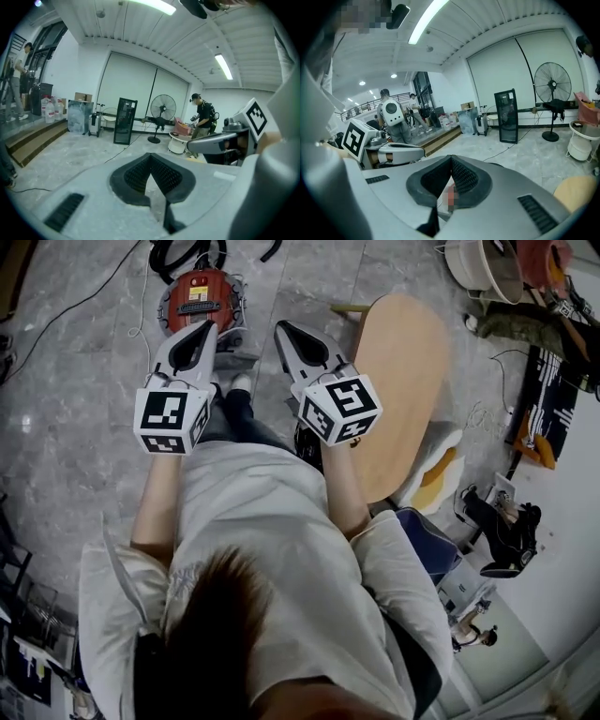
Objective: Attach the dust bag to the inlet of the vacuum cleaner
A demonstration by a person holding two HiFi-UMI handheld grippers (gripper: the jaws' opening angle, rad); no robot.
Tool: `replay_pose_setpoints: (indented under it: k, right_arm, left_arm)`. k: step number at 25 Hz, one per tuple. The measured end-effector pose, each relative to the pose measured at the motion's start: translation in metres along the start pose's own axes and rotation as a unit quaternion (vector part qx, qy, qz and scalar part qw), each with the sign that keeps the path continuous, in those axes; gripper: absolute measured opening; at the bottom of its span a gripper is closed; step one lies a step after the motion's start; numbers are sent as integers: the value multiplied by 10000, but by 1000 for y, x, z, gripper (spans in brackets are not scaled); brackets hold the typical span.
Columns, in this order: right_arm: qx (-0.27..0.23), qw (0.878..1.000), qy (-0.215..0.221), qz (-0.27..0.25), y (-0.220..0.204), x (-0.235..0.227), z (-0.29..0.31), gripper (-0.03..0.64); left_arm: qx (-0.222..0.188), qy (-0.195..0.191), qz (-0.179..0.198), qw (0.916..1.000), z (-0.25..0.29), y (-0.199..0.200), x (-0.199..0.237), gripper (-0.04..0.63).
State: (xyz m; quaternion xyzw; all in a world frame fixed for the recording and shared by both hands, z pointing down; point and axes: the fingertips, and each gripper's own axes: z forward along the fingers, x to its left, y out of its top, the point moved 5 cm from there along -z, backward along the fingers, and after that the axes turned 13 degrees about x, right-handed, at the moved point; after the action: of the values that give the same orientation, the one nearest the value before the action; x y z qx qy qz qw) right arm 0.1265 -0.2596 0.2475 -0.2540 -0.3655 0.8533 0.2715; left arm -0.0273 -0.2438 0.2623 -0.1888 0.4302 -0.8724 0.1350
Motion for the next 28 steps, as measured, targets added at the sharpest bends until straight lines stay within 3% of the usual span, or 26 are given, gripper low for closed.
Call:
replay_pose_setpoints:
  k: [15, 28]
  right_arm:
    - [-375, 9991, -101, -144, 5, -2, -78, 2]
    - [-691, 9971, -265, -178, 10, -2, -102, 2]
  left_arm:
    - [-741, 115, 308, 9967, -42, 42, -64, 17]
    - [-1103, 355, 494, 9920, -63, 47, -75, 17]
